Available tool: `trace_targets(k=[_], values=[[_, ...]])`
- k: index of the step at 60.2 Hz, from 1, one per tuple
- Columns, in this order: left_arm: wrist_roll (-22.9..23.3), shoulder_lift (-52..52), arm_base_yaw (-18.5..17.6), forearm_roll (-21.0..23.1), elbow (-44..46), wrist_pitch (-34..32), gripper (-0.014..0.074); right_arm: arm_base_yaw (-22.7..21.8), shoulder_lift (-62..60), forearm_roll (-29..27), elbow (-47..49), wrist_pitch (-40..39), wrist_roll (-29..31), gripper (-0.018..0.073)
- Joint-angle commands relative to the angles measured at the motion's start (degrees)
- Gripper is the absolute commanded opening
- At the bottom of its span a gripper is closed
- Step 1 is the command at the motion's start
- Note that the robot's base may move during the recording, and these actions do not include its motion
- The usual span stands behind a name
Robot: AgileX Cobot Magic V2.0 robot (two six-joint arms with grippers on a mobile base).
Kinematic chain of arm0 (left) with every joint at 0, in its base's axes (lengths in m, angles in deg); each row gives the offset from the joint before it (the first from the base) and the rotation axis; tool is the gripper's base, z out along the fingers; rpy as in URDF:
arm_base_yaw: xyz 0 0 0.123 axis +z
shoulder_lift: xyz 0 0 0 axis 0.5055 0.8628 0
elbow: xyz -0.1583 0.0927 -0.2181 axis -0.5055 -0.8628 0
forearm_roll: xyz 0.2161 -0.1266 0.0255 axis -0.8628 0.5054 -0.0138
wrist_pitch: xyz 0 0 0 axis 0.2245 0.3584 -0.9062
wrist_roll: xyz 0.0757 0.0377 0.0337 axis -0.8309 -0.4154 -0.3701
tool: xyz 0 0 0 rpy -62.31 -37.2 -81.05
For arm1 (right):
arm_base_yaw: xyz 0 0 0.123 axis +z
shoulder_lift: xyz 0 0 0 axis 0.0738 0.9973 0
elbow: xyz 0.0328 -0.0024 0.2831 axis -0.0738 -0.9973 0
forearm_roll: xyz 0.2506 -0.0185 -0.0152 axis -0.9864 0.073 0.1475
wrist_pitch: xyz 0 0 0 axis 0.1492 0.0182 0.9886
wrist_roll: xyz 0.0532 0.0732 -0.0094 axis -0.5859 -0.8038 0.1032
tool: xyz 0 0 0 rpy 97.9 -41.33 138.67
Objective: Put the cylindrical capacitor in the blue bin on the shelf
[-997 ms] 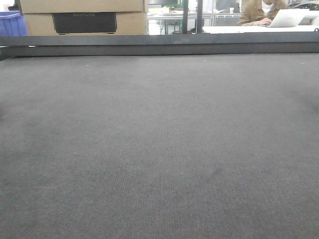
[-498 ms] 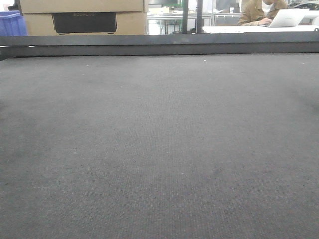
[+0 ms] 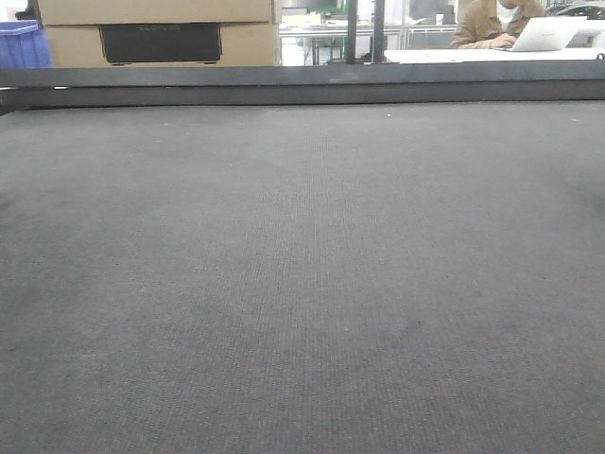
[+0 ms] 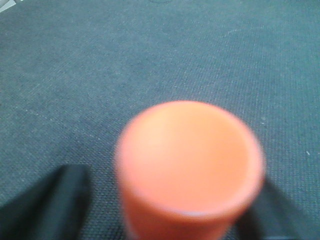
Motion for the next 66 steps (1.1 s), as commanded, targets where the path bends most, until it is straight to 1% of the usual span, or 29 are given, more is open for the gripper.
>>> trace_targets(k=[1,4,5,7,8,16,24,29,32,42,49,56,61,66], values=[[0.4,-0.06,0.05,0.01,0.41,-1.5,0.0185,-0.09,-0.5,0.24,-0.03,0.25,0.0,-0.0162],[0.53,-0.06,0.05,0.01,0.41,-1.35,0.0072,-0.09,-0.5,0.24,-0.03,0.87,0.0,-0.0162],[0.53,-0.21,0.05,0.01,0.41,-1.0,0.0015,-0.09,-0.5,0.24,-0.03,1.03,0.0,-0.0162],[0.53,-0.58,-0.05,0.01,0.41,-0.23,-0.006,-0.09,-0.5,0.24,-0.03,1.14,0.0,-0.0162],[0.53,-1.02,-0.05,0.01,0.41,0.6,-0.0113,-0.09,-0.5,0.24,-0.03,1.14,0.0,-0.0162],[0.53,-5.22,-0.48,-1.76,0.41,7.49,-0.0108,-0.09,-0.5,0.24,-0.03,1.14,0.0,-0.0162],[0.53,-12.96,-1.47,-6.73,0.41,14.83,-0.0108,0.01,-0.5,0.24,-0.03,1.67,0.0,-0.0162],[0.53,-19.17,-2.54,-9.83,0.41,19.9,-0.0108,0.01,-0.5,0.24,0.22,4.56,0.0,-0.0162],[0.53,-22.66,-3.15,-10.61,0.41,22.5,-0.0108,0.01,-0.5,0.24,0.22,7.36,0.0,-0.0162],[0.53,-34.16,-5.84,-10.72,0.41,32.61,-0.0108,0.01,-0.5,0.24,0.22,15.67,0.0,-0.0162],[0.53,-40.42,-8.05,-10.72,0.41,40.74,-0.0108,0.6,-0.5,0.24,0.22,18.44,0.0,-0.0162],[0.53,-46.68,-9.73,-10.72,0.41,49.56,-0.0108,3.07,-0.74,0.24,0.22,19.29,0.0,-0.0162],[0.53,-51.1,-9.94,-10.72,0.41,55.85,-0.0108,5.28,-1.63,0.24,0.22,20.91,0.0,-0.0162],[0.53,-55.4,-9.94,-10.72,0.41,59.86,-0.0108,6.62,-3.0,0.24,-0.24,22.99,0.0,-0.0162]])
